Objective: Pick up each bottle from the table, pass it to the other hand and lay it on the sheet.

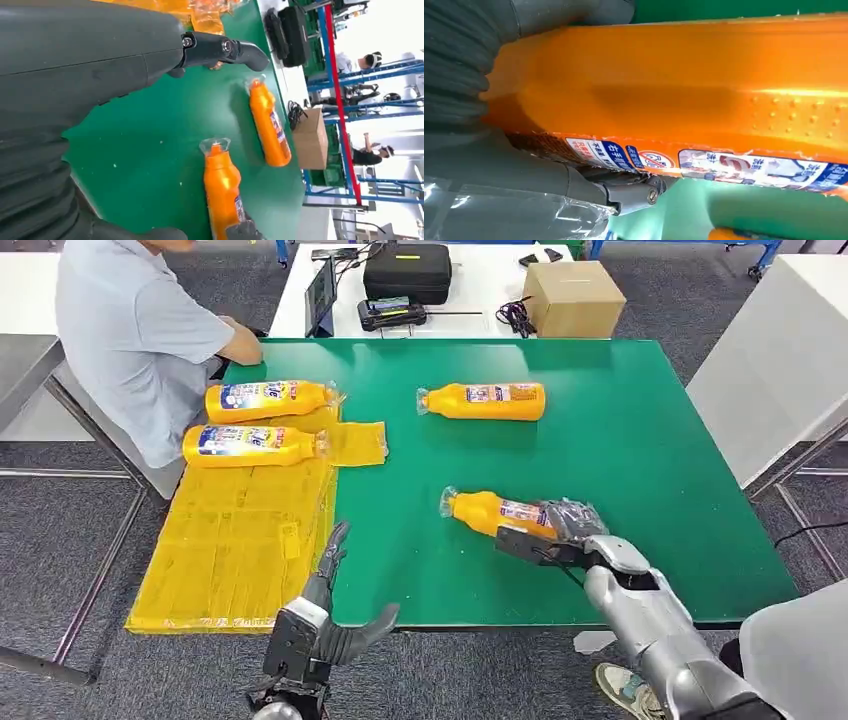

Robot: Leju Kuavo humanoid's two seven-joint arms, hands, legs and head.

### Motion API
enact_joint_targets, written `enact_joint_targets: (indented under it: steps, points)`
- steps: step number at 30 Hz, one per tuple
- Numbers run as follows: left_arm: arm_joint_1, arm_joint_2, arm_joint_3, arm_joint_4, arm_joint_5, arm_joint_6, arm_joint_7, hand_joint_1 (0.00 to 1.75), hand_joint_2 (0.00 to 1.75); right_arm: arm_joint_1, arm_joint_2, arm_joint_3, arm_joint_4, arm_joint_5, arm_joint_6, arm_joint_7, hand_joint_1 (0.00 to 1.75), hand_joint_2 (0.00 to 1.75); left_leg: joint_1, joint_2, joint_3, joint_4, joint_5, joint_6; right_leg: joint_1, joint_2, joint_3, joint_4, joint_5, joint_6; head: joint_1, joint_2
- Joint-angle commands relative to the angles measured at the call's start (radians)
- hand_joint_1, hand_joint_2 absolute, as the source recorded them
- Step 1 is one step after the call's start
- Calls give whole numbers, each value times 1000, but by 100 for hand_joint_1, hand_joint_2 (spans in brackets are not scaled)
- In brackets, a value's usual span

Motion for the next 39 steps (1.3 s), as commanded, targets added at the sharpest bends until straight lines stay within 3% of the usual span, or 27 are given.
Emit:
enact_joint_targets:
  steps: [1,5,9,14,25,39]
  points:
    - [-58,20,-64,109,38,-20,-31,0,175,35,-133,88,62,-230,171,-72,175,175,2,-7,2,-2,1,-2,2,-7,6,-3,-1,-2,0,0]
    - [-66,13,-63,118,58,-12,-50,0,175,53,-136,79,21,-371,147,-117,175,175,1,-4,4,-2,0,-1,2,-4,7,-4,0,-2,0,0]
    - [-77,-22,-28,139,187,-3,-96,0,175,119,-113,-8,-119,-613,195,-207,175,175,2,-3,4,-2,0,-2,2,-3,7,-4,0,-2,0,0]
    - [-99,-27,-12,202,342,22,-105,0,175,124,-31,-76,-229,-744,176,-191,175,175,2,4,3,-1,-2,-2,2,3,5,-2,0,-3,0,0]
    - [-138,-8,-43,333,460,-57,-53,0,175,138,62,-26,-404,-651,82,-210,175,175,1,4,-4,-1,-1,-1,1,3,-2,0,0,-2,0,0]
    - [-235,-30,-4,345,457,-114,-69,0,175,64,106,124,-313,-591,86,-226,175,175,1,3,-9,0,0,-2,1,3,-7,1,0,-2,0,0]
